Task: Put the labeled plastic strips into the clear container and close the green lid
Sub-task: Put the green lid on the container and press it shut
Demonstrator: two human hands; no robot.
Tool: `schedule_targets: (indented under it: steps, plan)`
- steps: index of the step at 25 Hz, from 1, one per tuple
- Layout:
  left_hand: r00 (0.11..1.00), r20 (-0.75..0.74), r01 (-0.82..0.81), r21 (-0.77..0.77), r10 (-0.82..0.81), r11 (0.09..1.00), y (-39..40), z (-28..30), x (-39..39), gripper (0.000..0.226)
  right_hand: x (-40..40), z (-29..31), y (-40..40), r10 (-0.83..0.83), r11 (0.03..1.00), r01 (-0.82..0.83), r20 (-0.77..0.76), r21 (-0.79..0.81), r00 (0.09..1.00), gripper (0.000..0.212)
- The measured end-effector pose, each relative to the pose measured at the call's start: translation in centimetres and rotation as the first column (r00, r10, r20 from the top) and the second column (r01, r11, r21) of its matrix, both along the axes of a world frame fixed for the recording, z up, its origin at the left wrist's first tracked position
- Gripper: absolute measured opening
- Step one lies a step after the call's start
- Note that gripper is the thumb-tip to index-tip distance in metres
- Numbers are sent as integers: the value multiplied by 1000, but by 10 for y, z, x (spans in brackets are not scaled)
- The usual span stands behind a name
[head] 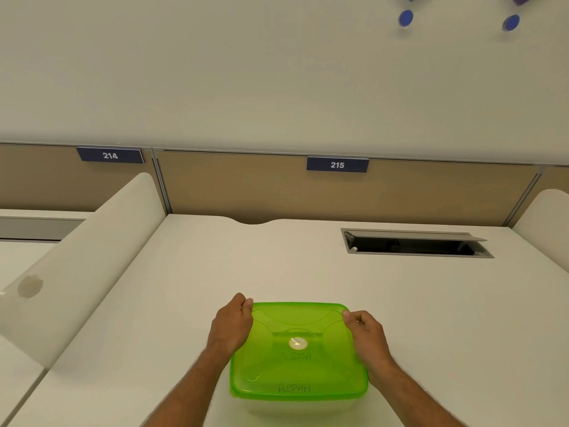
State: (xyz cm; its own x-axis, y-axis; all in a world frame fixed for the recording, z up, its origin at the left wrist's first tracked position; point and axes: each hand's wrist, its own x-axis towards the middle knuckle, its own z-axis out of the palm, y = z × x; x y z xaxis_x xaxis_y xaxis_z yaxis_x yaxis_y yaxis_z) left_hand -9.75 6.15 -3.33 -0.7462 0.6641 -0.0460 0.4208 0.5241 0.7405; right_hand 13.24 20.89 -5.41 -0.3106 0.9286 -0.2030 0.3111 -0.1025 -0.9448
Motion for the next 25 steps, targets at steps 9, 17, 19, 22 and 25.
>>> schedule_targets:
  steps: [9, 17, 19, 22, 25]
  plan:
    - [998, -62, -7, -11, 7, 1000, 0, 0, 1, 29, -16, 16, 16, -6, 998, -9, 270, 56, 963, 40]
    - [995, -104, 0, -24, -3, 1000, 2, -3, 0, 28, -47, 25, 48, 145, 988, -147, 582, -44, 801, 36]
    - [994, -109, 0, -28, -3, 1000, 2, -4, 0, 28, -50, 22, 48, 132, 990, -134, 596, -41, 792, 38]
    - [992, -127, 1, -33, -5, 999, 4, -4, -2, 29, -52, 18, 49, 99, 993, -116, 590, -9, 801, 50]
    - [990, -138, 5, -70, -15, 998, 4, -3, -3, 29, -51, 16, 49, 98, 992, -129, 575, 13, 812, 51]
